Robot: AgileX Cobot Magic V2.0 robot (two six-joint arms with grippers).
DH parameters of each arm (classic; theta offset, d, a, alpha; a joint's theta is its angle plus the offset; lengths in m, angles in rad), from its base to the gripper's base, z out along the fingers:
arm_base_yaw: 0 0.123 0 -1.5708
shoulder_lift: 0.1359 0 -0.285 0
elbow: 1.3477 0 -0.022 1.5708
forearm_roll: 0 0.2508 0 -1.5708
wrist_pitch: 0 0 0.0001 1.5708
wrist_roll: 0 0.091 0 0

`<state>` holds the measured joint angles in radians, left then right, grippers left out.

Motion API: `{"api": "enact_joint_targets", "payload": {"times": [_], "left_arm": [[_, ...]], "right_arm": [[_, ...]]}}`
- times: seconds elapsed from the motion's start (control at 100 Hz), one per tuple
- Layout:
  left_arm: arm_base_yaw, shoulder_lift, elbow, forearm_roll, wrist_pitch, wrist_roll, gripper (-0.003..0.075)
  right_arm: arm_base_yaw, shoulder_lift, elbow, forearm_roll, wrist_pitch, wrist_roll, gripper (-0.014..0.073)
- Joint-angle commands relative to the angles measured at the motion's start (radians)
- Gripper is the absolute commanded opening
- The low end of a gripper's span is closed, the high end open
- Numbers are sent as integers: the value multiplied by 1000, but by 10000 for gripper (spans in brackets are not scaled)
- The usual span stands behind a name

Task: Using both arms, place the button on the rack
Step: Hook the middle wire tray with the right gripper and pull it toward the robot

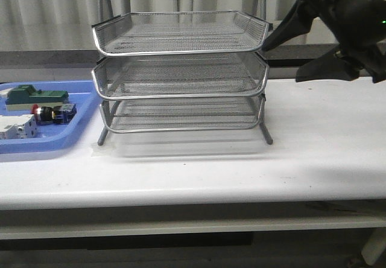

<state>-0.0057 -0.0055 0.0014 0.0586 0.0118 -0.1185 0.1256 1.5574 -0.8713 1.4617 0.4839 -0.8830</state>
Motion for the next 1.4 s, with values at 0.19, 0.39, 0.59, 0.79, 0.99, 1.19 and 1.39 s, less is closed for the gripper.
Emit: {"api": "enact_joint_targets", "payload": {"times": [0.19,0.39,0.59,0.79,0.99,1.19,1.39], "left_arm": [[3,-33,46,-1,-83,-9,4],[3,-33,46,-1,-83,-9,4],[3,-33,46,-1,-83,-9,4],[3,-33,46,-1,-83,-9,4],[3,-33,46,-1,-83,-9,4],[3,-33,46,-1,-83,-9,4],[3,-33,46,-1,-83,-9,4]], "right_arm": [[1,136,-133,110,64,-70,507],[1,216,-207,116,117,-70,507],[1,265,-243,121,128,-70,493],[1,273,-245,124,129,-75,339],[1,273,-245,124,135,-76,167],[2,273,-245,116,158,-76,-50],[3,273,-228,51,200,-76,-63]]}}
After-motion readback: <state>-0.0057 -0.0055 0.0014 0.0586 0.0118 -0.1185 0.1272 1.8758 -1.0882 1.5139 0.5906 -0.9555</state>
